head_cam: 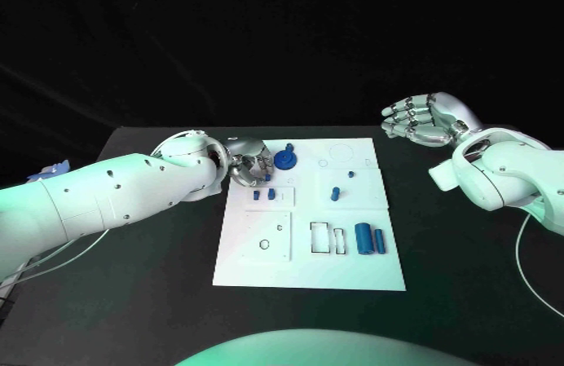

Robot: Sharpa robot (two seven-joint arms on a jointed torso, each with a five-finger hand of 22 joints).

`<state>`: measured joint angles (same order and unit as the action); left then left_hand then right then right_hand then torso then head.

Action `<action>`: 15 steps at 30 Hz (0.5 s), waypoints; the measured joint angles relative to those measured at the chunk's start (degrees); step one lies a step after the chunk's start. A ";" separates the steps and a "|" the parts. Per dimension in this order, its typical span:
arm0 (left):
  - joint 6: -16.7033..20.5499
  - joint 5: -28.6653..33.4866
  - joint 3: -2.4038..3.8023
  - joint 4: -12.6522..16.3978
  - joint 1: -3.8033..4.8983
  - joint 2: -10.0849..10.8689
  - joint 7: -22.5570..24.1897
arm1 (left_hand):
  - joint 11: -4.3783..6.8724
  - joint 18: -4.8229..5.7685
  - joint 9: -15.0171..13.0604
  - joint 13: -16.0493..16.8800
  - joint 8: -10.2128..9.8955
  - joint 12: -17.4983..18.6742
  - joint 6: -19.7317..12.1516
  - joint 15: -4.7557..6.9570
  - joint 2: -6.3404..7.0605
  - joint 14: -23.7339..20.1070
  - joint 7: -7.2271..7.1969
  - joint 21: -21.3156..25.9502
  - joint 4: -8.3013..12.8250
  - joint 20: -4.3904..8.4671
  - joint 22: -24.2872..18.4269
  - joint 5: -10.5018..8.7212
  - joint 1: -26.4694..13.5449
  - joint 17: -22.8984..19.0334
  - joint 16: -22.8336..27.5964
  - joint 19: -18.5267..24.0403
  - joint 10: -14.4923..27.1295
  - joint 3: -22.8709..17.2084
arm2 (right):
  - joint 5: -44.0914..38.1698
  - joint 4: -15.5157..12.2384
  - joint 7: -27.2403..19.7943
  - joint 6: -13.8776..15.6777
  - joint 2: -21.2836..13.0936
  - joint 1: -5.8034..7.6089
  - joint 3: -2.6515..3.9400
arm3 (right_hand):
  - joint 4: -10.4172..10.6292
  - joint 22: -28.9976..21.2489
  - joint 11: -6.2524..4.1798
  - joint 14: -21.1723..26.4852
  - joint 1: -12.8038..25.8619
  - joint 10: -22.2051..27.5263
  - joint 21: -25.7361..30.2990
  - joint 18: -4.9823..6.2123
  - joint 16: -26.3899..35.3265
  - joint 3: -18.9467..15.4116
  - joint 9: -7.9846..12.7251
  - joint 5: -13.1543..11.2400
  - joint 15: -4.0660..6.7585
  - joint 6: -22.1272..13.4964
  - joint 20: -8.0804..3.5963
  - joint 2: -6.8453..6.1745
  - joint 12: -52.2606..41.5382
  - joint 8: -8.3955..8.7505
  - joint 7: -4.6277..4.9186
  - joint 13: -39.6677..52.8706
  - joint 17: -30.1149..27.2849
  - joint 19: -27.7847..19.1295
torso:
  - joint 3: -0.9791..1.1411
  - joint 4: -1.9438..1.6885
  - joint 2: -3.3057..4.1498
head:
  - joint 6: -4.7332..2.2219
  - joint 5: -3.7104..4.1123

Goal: Assemble the parts on the task board

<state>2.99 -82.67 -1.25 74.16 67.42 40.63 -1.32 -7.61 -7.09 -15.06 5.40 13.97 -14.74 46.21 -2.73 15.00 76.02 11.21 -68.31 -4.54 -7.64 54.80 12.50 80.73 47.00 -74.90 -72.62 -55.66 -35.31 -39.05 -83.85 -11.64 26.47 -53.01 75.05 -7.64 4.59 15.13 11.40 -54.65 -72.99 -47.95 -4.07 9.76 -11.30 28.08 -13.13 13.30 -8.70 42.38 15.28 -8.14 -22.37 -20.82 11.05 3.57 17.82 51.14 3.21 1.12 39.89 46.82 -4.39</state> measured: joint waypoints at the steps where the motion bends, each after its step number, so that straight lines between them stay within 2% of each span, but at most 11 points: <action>1: 0.02 0.00 0.00 -0.03 0.00 0.06 -0.01 | -0.01 0.00 0.16 -0.06 -0.21 0.31 -0.17 0.00 0.00 -0.40 0.17 0.39 0.15 -0.11 -0.51 0.00 0.00 -0.56 0.29 0.39 0.47 0.15 | -0.02 0.03 0.00 0.00 0.00 0.00 0.00 | 0.00 -0.07 0.00 0.00 0.00 0.00 0.00 0.00 0.25 0.00 0.00 0.00 0.00 0.00 0.00 0.00 0.24 0.23 0.00 0.00 -0.08 0.00 | 0.01 0.01 0.00 | 0.00 0.00; 5: 0.21 0.01 0.04 -0.12 0.00 0.52 -0.04 | -0.26 0.00 0.85 -0.35 -1.36 0.82 -2.04 -0.15 0.00 -1.48 0.26 2.15 0.86 -0.21 -2.94 0.00 0.00 -2.87 1.16 1.72 2.50 0.86 | -0.38 0.26 0.21 -0.13 -0.02 -0.01 0.00 | -0.27 -0.22 -0.01 -0.84 0.00 -0.01 -0.04 0.00 0.25 -0.25 0.13 0.00 -0.17 0.64 -0.03 0.00 1.23 0.54 0.11 0.00 -0.10 0.05 | 0.01 0.01 -0.01 | -0.02 -0.04; 7: 0.34 0.06 0.06 -0.12 0.00 0.95 -0.05 | -0.39 -0.01 1.04 -0.38 -1.48 0.83 -2.18 -0.27 0.00 -2.26 0.14 3.06 0.94 -0.43 -4.24 0.00 0.00 -4.35 1.83 2.51 3.06 1.06 | -0.91 0.40 0.44 -0.41 -0.04 -0.01 0.00 | -1.08 -0.21 -0.54 -3.10 0.00 -0.55 -0.90 -0.01 -0.58 -0.24 0.24 -0.69 0.49 1.42 -0.50 0.00 1.88 0.79 0.25 0.00 0.06 1.57 | 0.01 0.01 -0.03 | -0.10 -0.04; 9: 0.50 0.18 0.21 -0.07 -0.01 1.42 -0.05 | -0.48 -0.93 1.07 -0.41 -1.48 0.83 -2.18 -0.23 0.00 -2.86 0.14 3.76 0.91 -0.33 -5.32 0.00 0.00 -5.57 2.24 3.04 3.15 1.43 | -1.65 0.48 0.75 -0.81 -0.04 -0.01 0.00 | -2.16 0.19 -1.24 -6.58 -0.40 -2.17 -2.32 -0.01 -2.03 -0.04 0.24 -1.45 1.52 2.53 -1.51 -0.14 2.05 1.01 0.38 0.05 0.79 4.02 | 0.01 0.01 -0.04 | -0.15 -0.04; 13: 1.19 1.22 0.80 0.48 -0.02 2.73 0.22 | -0.48 -0.91 1.07 -0.42 -1.43 0.83 -2.12 -0.26 -0.28 -3.26 0.13 4.13 1.06 -0.44 -5.98 0.00 0.28 -6.34 2.61 3.34 3.56 1.58 | -4.68 0.52 1.85 -2.36 0.00 -0.01 0.01 | -4.75 3.48 -3.16 -16.32 -2.00 -6.86 -8.33 -0.01 -6.96 0.36 0.32 -1.55 4.59 5.64 -5.06 -0.01 2.78 1.01 0.76 0.04 4.11 11.12 | 0.00 -0.02 -0.07 | -0.27 0.05; 15: 1.95 2.96 1.26 1.01 -0.02 3.65 0.81 | -0.31 -0.90 1.02 -0.24 -0.41 0.00 -0.54 -0.22 -0.39 -3.74 0.23 4.81 1.06 -0.34 -6.79 0.00 0.38 -7.17 2.80 3.84 3.39 1.58 | -7.30 0.49 2.70 -3.67 0.09 -0.01 0.01 | -6.11 6.94 -4.37 -21.86 -2.21 -9.98 -13.32 -0.01 -10.64 0.12 0.32 -1.55 6.33 7.94 -7.22 0.21 3.76 1.06 0.11 0.04 6.87 14.44 | -0.01 -0.03 -0.08 | -0.43 0.19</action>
<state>4.94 -79.72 0.02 75.17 67.40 44.29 -0.51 -7.93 -8.00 -14.05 5.15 13.56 -14.73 45.67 -2.95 14.62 72.29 11.44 -63.49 -3.48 -7.98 48.02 12.50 81.12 39.84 -72.10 -68.78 -52.27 -33.73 -46.35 -83.37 -8.94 22.81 -52.92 75.04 -7.63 -1.51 22.08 7.03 -76.52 -75.20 -57.93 -17.40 9.75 -21.94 28.20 -12.81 11.75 -2.37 50.32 8.06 -7.94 -18.61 -19.76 11.16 3.61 24.69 65.57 3.20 1.09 39.80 46.39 -4.20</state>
